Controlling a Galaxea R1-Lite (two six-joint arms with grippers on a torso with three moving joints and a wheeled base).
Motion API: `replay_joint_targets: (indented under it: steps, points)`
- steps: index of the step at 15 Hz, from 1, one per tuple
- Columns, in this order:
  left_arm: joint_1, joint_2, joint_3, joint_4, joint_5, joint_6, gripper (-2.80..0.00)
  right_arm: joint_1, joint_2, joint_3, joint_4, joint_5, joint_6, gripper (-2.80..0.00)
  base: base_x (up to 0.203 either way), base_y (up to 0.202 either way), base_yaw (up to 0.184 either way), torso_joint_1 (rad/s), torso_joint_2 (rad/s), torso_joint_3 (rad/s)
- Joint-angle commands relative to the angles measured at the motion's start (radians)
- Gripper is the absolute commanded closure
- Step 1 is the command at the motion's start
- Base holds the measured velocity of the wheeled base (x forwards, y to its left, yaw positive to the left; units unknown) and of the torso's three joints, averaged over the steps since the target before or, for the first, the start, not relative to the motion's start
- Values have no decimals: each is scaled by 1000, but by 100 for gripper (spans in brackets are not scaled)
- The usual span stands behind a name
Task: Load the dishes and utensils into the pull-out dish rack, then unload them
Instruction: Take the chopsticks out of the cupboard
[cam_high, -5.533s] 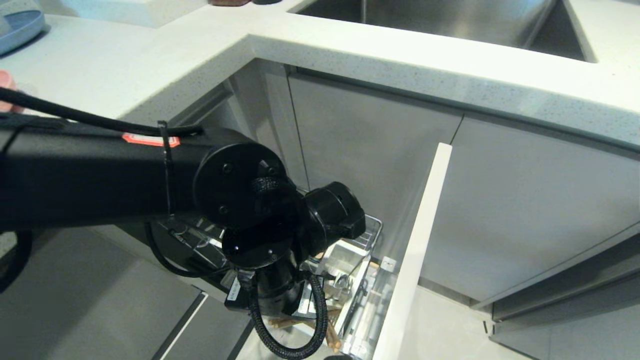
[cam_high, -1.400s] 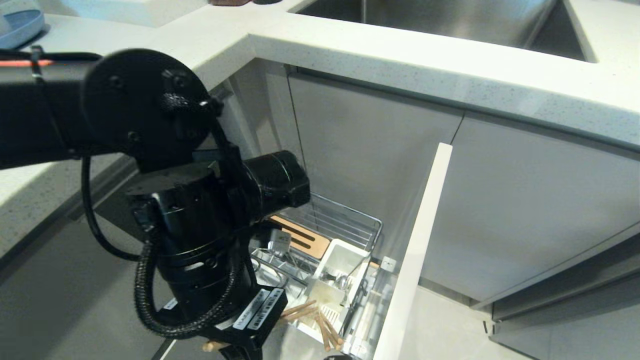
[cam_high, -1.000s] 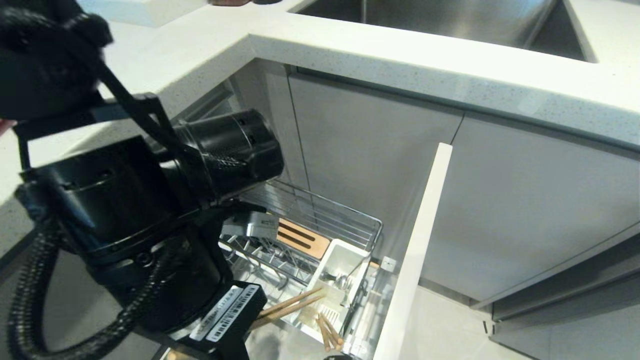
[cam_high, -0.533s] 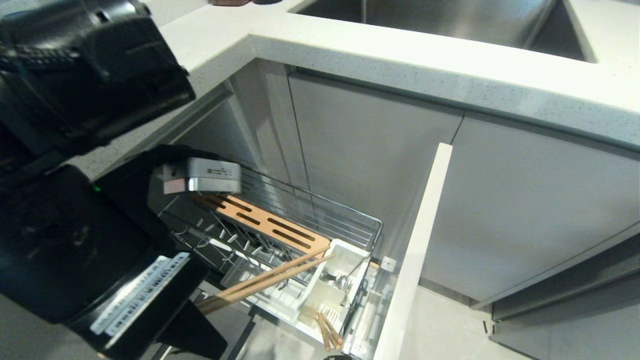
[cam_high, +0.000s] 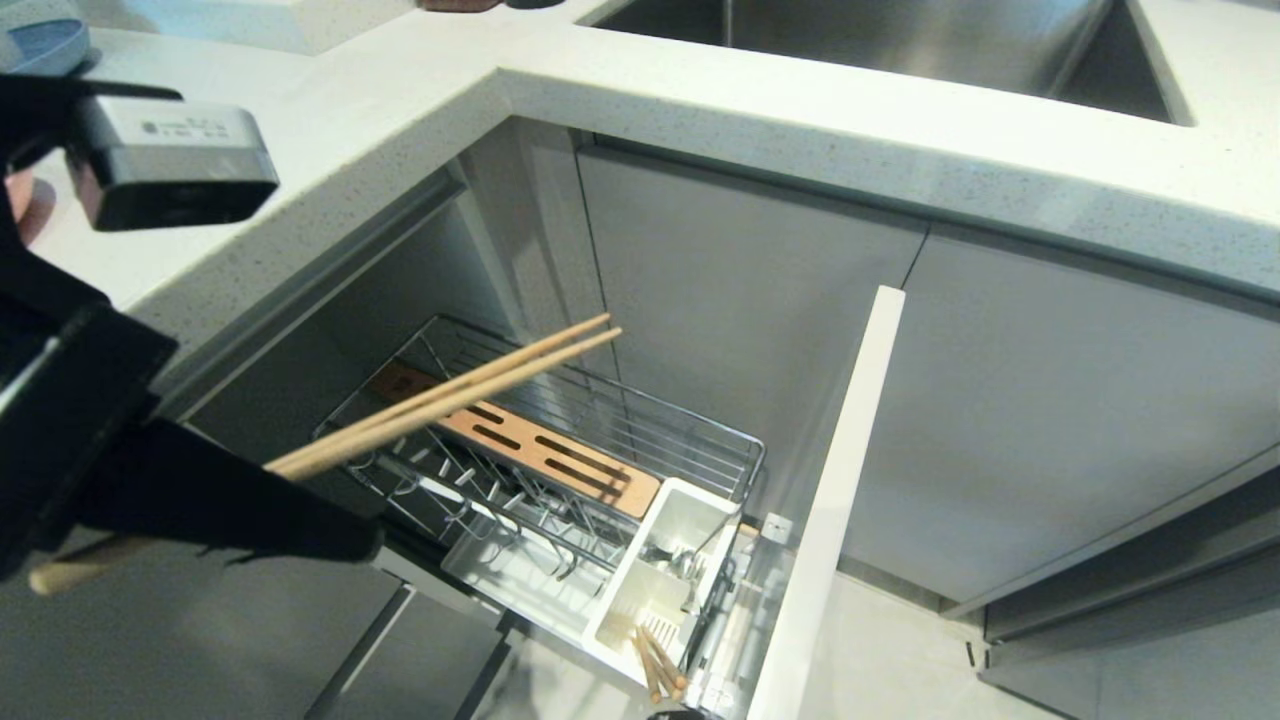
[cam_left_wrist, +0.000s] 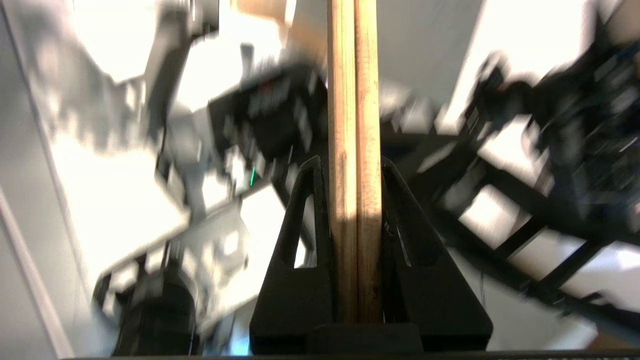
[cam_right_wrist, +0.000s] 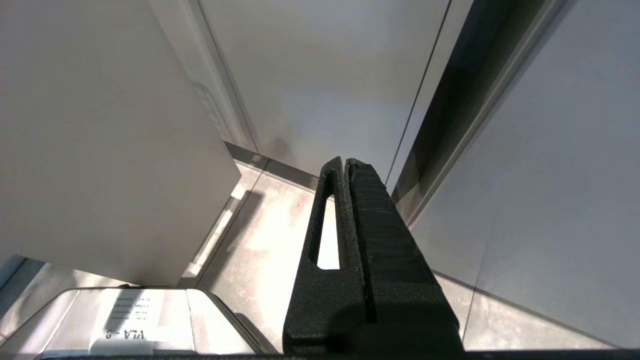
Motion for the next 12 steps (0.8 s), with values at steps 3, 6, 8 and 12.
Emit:
replay_joint_targets:
  steps: [3,6,8,12]
  points:
    - [4,-77,0,-138,33,1,0,0,0,2,-1,0,0,0,0,0,0,0,0,0]
    - [46,-104,0,-248,67,2,0,0,0,2,-1,0,1,0,0,0,0,0,0,0]
    - [89,-123,1,-316,79,18,0,0,0,2,0,0,1,0,0,0,0,0,0,0]
    - [237,-171,2,-411,80,72,0,0,0,2,-1,0,0,0,0,0,0,0,0,0]
